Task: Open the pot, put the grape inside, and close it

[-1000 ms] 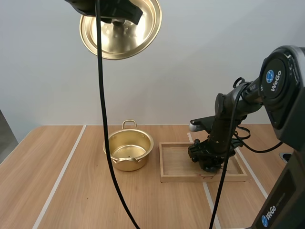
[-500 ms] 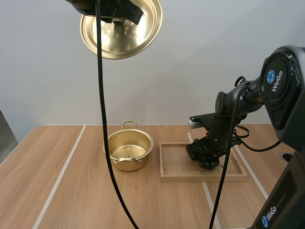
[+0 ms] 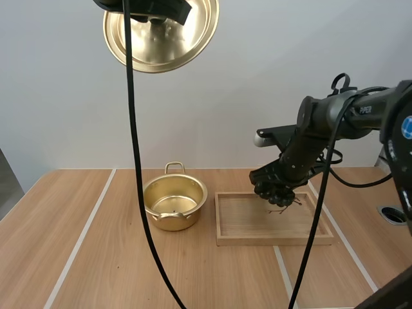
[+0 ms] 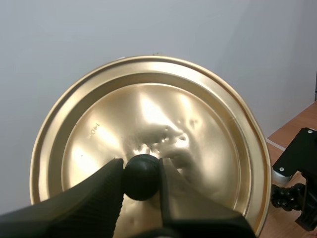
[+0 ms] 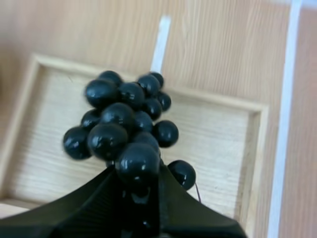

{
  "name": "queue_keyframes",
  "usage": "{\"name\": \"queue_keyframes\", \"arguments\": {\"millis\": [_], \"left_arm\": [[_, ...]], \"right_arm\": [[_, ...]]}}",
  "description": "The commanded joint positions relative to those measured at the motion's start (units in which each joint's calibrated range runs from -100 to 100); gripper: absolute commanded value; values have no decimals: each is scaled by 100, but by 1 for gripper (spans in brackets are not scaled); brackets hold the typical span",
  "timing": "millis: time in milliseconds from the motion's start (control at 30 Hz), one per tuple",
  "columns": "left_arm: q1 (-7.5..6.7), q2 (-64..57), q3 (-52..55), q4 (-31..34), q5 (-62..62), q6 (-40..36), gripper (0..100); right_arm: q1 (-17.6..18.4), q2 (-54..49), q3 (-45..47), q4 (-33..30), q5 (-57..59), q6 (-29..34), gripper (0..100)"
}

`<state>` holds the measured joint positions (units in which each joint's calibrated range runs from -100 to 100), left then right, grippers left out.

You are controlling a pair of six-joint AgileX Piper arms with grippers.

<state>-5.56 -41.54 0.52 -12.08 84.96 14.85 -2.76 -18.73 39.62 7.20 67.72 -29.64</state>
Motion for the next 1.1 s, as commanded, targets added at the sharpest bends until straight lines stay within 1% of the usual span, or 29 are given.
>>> {"name": "queue_keyframes", "arguments": {"millis": [0, 167, 333, 533, 633, 767, 933, 1067], "left_arm": [[-14, -128, -54, -96, -301, -19, 0], [-14, -364, -72, -96, -692, -19, 0], [-14, -483, -464, -96, -707, -19, 0], [-14, -548, -1048, -96, -614, -96, 0], [-14, -548, -1228, -96, -388, -154, 0], [-14, -548, -1237, -117, -279, -177, 0], [-14, -548, -1237, -117, -182, -199, 0], [-14, -548, -1237, -73, -163, -199, 0]], "right_arm": [[-1, -286, -283, 257, 389, -134, 0], [-1, -594, -755, 666, 943, -335, 0], [-1, -757, -1339, 989, 1676, -482, 0], [-1, -794, -1981, 1876, 2644, -1013, 0], [37, -739, -2148, 2135, 3108, -1232, 0], [296, -589, -2384, 2123, 3228, -1251, 0], [846, -253, -2603, 2123, 3228, -1075, 0], [1178, 66, -2616, 2067, 3228, -1039, 0]]}}
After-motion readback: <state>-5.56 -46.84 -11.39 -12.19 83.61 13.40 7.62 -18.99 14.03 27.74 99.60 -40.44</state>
